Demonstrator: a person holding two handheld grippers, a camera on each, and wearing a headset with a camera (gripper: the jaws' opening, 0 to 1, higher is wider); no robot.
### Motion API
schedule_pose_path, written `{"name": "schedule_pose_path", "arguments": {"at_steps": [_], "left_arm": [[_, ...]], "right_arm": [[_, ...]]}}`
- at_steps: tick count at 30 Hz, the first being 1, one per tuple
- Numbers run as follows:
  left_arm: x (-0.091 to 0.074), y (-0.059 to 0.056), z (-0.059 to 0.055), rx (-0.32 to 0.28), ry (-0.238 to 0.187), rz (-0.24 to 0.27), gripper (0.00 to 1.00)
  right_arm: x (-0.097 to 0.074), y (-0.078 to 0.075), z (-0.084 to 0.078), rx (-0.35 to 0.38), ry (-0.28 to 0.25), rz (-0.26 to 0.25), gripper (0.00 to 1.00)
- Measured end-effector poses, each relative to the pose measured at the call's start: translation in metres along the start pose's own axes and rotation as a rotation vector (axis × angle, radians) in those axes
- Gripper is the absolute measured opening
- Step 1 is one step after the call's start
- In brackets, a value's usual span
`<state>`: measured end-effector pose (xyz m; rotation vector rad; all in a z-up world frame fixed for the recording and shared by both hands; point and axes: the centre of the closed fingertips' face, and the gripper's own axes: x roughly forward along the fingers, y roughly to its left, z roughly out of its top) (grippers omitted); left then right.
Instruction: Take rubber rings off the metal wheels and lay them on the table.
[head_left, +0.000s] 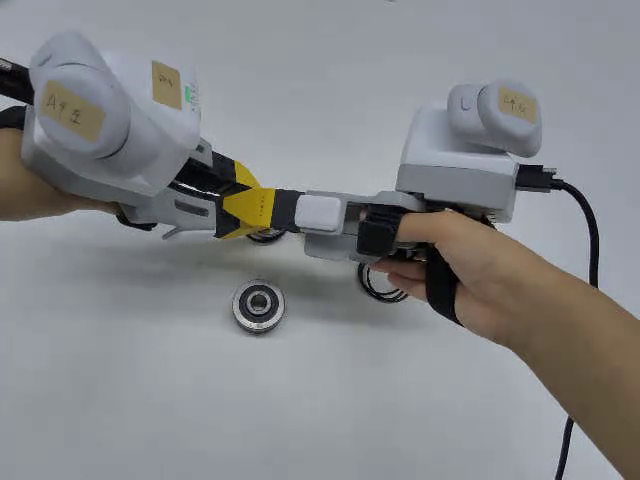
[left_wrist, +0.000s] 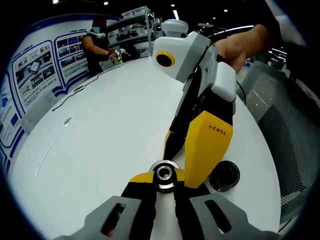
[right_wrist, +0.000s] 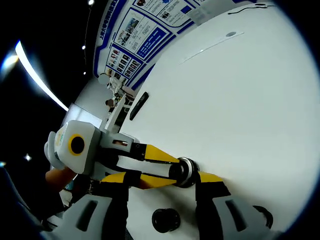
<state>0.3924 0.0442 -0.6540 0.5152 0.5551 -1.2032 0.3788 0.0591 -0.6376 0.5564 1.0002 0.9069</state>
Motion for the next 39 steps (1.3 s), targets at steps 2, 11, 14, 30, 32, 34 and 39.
{"name": "schedule_pose_path", "arguments": {"at_steps": [2, 11, 14, 30, 32, 34, 39], "left_arm": [[0.000, 0.000, 0.000, 0.000, 0.000, 0.000, 0.13], [0.000, -0.002, 0.000, 0.005, 0.002, -0.006, 0.13], [0.000, -0.002, 0.000, 0.005, 0.002, -0.006, 0.13], [0.000, -0.002, 0.001, 0.005, -0.002, -0.005, 0.13], [0.000, -0.002, 0.001, 0.006, -0.002, -0.006, 0.13], [0.000, -0.002, 0.001, 0.006, -0.002, -0.006, 0.13], [0.000, -0.002, 0.001, 0.006, -0.001, -0.006, 0.13]], "right_arm": [[-0.001, 0.000, 0.000, 0.015, -0.003, 0.009, 0.55], [-0.009, -0.003, 0.001, 0.041, -0.031, 0.015, 0.49], [-0.012, -0.004, 0.005, 0.032, -0.052, 0.015, 0.42], [-0.005, -0.009, 0.000, 0.072, -0.031, 0.016, 0.45], [-0.007, -0.009, 0.001, 0.078, -0.035, 0.021, 0.45], [-0.007, -0.008, 0.001, 0.097, -0.038, 0.032, 0.45], [-0.010, -0.009, 0.001, 0.127, -0.053, 0.051, 0.43]]}}
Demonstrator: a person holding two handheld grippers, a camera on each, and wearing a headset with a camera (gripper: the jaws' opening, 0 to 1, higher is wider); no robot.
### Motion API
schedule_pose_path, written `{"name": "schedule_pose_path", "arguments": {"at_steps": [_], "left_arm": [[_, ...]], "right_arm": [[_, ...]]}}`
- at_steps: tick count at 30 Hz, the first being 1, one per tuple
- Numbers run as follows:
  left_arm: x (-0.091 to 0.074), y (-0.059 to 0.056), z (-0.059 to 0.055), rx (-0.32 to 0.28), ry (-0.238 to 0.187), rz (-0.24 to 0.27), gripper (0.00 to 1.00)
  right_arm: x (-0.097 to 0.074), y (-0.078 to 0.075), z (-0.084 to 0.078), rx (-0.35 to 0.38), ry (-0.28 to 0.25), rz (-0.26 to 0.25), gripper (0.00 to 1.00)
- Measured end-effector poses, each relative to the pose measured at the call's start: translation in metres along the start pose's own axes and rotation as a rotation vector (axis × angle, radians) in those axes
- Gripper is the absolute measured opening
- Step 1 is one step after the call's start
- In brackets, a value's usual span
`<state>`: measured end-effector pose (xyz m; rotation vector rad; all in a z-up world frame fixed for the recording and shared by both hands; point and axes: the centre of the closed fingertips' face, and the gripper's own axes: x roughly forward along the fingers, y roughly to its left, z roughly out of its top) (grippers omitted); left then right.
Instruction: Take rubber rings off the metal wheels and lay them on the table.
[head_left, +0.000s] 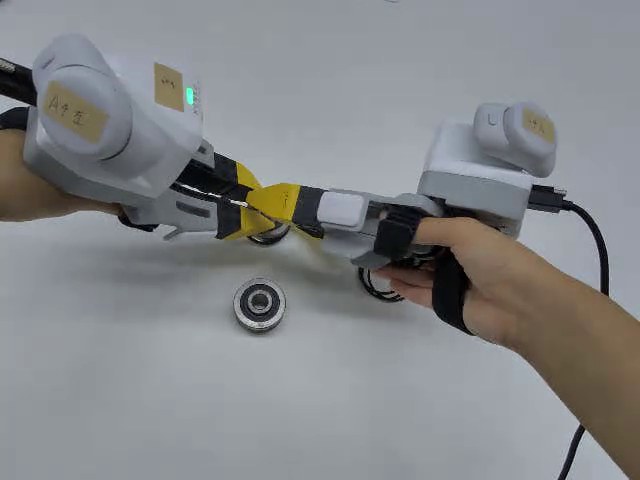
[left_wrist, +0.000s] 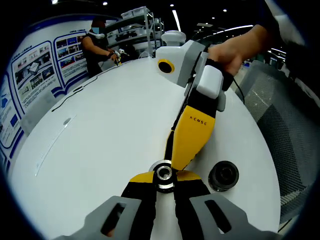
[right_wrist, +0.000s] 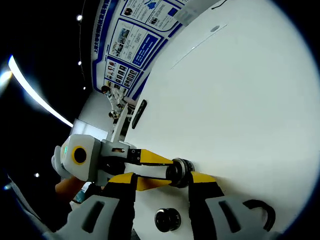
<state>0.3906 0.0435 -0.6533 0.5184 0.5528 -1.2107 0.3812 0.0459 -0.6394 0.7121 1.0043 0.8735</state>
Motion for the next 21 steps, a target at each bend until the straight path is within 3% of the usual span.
{"name": "schedule_pose_path", "arguments": {"at_steps": [8, 9, 12, 14, 17, 21], "left_arm": [[-0.0001, -0.0004, 0.0000, 0.001, 0.000, -0.002, 0.13], [-0.0002, -0.0005, 0.0000, 0.000, -0.001, -0.001, 0.13], [-0.0002, 0.0001, 0.0000, 0.000, -0.001, -0.001, 0.13], [-0.0002, 0.0003, -0.0001, 0.000, -0.001, 0.000, 0.13], [0.0000, 0.0005, -0.0001, -0.001, -0.002, 0.002, 0.13], [0.0001, 0.0003, 0.0000, -0.001, -0.003, 0.001, 0.13]], "right_arm": [[-0.0026, -0.0046, -0.0009, -0.022, -0.002, -0.018, 0.35], [-0.0033, -0.0011, -0.0011, -0.033, 0.001, 0.001, 0.31], [-0.0028, 0.0006, -0.0018, -0.032, 0.007, -0.005, 0.21], [-0.0002, -0.0001, -0.0050, -0.079, 0.027, -0.020, 0.27], [0.0006, -0.0003, 0.0002, -0.080, -0.005, -0.023, 0.28], [0.0010, -0.0041, 0.0023, -0.099, -0.014, -0.047, 0.38]]}}
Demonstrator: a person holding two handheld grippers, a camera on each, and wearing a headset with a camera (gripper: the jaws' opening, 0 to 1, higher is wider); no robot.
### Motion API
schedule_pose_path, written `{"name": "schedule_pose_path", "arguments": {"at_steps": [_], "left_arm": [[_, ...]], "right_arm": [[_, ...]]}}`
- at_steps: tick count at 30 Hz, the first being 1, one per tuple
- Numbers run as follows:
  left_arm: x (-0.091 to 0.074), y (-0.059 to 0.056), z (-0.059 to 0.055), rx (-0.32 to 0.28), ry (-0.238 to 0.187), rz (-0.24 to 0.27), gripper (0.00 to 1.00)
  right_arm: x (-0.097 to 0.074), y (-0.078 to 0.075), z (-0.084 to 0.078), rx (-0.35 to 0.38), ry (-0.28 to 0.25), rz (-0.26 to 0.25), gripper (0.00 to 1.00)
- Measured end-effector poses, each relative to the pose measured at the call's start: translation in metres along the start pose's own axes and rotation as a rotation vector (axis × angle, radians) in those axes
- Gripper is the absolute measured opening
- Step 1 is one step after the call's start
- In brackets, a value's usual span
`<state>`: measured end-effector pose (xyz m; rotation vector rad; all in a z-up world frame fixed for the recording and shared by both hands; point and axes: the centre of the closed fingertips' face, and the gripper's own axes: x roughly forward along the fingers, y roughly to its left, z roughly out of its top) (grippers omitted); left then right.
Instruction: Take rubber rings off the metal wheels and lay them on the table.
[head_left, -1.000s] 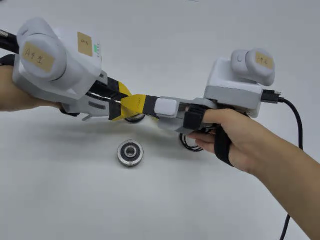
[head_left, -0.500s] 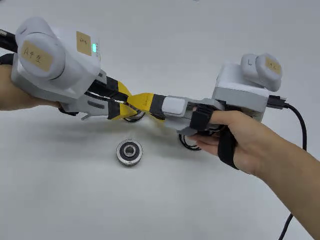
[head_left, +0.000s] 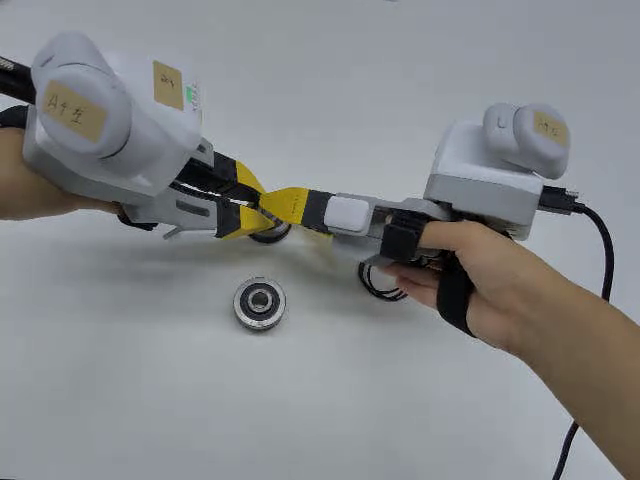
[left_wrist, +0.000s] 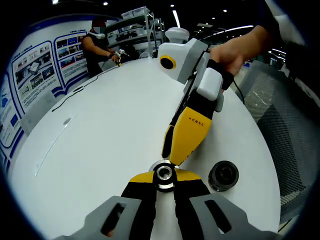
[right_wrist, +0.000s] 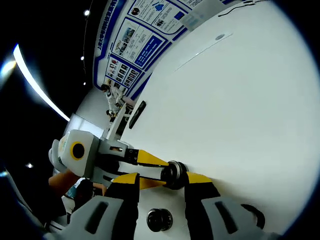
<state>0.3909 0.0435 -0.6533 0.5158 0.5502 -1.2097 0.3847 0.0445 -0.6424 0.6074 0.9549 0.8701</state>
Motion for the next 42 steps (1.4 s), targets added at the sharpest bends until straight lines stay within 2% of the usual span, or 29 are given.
{"name": "schedule_pose_path", "arguments": {"at_steps": [4, 18, 22, 23, 24, 25, 27, 36, 42], "left_arm": [[0.000, 0.000, 0.000, 0.000, 0.000, 0.000, 0.13], [0.000, -0.002, -0.001, 0.000, 0.001, -0.003, 0.13], [0.000, -0.002, -0.001, 0.000, 0.002, -0.004, 0.13], [0.000, -0.002, -0.001, 0.000, 0.002, -0.004, 0.13], [-0.001, -0.002, -0.001, 0.000, 0.003, -0.003, 0.13], [0.000, -0.002, -0.001, 0.000, 0.002, -0.003, 0.13], [0.000, -0.002, -0.001, 0.000, 0.003, -0.004, 0.13], [0.000, -0.002, -0.002, 0.001, 0.004, -0.005, 0.13], [0.000, -0.002, -0.002, 0.001, 0.004, -0.005, 0.13]], "right_arm": [[0.003, -0.004, -0.003, 0.006, 0.004, -0.006, 0.43], [0.005, 0.000, -0.010, 0.023, 0.030, 0.027, 0.42], [0.003, 0.001, -0.007, 0.119, 0.005, 0.064, 0.42], [0.001, 0.002, -0.005, 0.147, -0.011, 0.087, 0.40], [0.002, 0.001, 0.000, 0.196, -0.046, 0.079, 0.38], [0.000, 0.002, -0.004, 0.169, -0.023, 0.088, 0.38], [0.001, 0.002, -0.004, 0.152, -0.018, 0.087, 0.38], [-0.004, 0.003, -0.003, 0.138, -0.017, 0.091, 0.37], [-0.005, 0.001, -0.003, 0.131, -0.018, 0.087, 0.31]]}}
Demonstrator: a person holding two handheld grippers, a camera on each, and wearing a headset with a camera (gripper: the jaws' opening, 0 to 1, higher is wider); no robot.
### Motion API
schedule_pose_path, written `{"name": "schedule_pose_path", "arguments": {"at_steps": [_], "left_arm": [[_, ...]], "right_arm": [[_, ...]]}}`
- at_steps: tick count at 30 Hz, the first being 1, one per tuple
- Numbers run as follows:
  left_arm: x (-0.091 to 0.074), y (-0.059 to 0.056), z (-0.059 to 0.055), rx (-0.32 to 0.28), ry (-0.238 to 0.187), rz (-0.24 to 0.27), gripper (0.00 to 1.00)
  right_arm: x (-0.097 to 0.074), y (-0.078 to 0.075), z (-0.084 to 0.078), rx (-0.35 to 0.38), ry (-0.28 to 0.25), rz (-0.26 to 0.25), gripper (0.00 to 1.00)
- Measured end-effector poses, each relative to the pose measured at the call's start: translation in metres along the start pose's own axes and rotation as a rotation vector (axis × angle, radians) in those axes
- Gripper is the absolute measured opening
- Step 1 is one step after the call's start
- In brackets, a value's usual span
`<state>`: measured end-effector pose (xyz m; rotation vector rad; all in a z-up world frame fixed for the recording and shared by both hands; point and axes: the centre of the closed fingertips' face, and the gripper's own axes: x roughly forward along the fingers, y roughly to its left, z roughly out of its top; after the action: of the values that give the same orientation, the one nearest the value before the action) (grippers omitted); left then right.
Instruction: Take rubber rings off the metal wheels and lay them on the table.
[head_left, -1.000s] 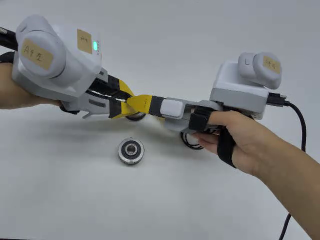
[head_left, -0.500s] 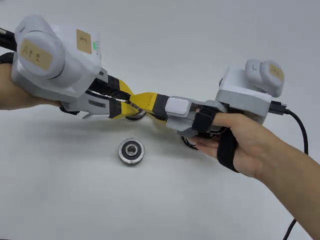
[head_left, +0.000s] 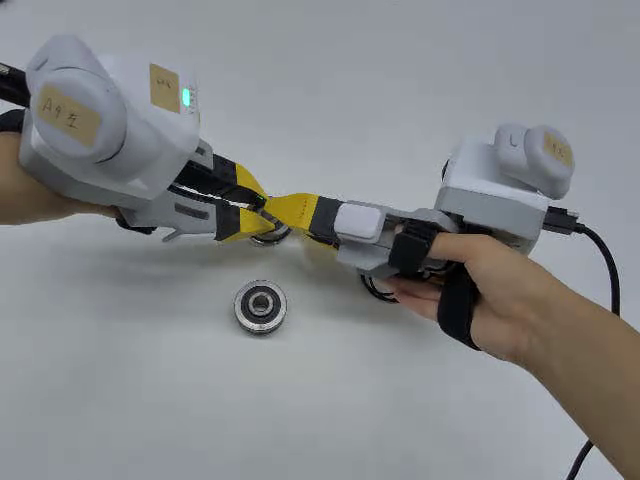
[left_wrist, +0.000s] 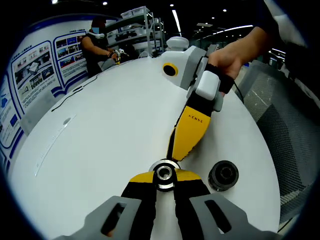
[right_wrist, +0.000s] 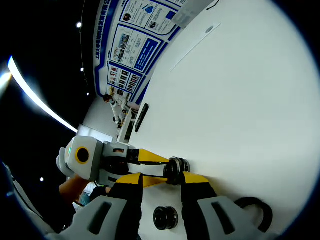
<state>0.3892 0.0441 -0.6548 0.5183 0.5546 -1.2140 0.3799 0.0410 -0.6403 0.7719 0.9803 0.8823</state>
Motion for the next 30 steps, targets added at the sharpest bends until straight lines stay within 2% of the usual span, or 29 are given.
{"name": "schedule_pose_path", "arguments": {"at_steps": [4, 7, 10, 17, 30], "left_arm": [[0.000, 0.001, 0.000, 0.000, 0.000, 0.001, 0.13], [0.000, 0.001, 0.000, -0.001, -0.001, 0.000, 0.13], [0.000, 0.001, 0.000, -0.001, -0.001, 0.000, 0.13], [0.000, 0.001, 0.000, -0.002, -0.001, 0.000, 0.13], [0.000, 0.000, 0.000, 0.002, 0.001, -0.005, 0.13]], "right_arm": [[0.001, -0.007, 0.000, -0.001, -0.001, -0.037, 0.24], [0.001, -0.018, -0.001, -0.004, 0.002, -0.092, 0.13], [0.002, -0.024, 0.000, 0.011, 0.004, -0.113, 0.04], [0.000, -0.026, 0.003, 0.024, 0.004, -0.118, 0.02], [0.002, -0.018, 0.002, -0.123, 0.007, -0.177, 0.00]]}}
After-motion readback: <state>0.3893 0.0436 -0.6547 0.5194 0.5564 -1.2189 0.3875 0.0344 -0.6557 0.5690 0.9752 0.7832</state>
